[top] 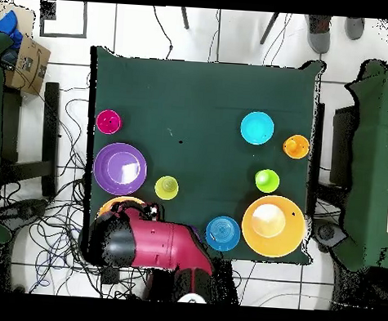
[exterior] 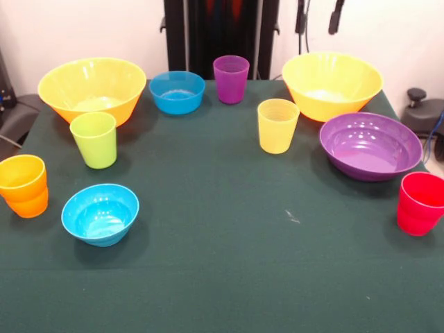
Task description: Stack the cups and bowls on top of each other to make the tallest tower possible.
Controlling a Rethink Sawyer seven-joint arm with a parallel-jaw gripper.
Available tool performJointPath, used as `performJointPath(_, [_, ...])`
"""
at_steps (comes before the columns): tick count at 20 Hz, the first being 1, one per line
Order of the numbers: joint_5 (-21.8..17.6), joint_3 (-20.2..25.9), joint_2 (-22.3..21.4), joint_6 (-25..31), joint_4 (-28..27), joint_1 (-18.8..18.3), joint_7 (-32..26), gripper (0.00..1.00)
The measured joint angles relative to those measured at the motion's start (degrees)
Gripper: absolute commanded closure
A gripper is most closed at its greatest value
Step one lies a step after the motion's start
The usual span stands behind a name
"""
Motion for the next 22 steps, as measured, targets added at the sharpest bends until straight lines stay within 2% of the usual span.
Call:
performJointPath(11, [0.0, 1.1, 9.9, -9.7, 0.0, -3.4, 0.1, 0.0])
performJointPath(22, [0.1, 1.1, 19.1, -20.7, -0.1, -1.5, 2.7, 0.0])
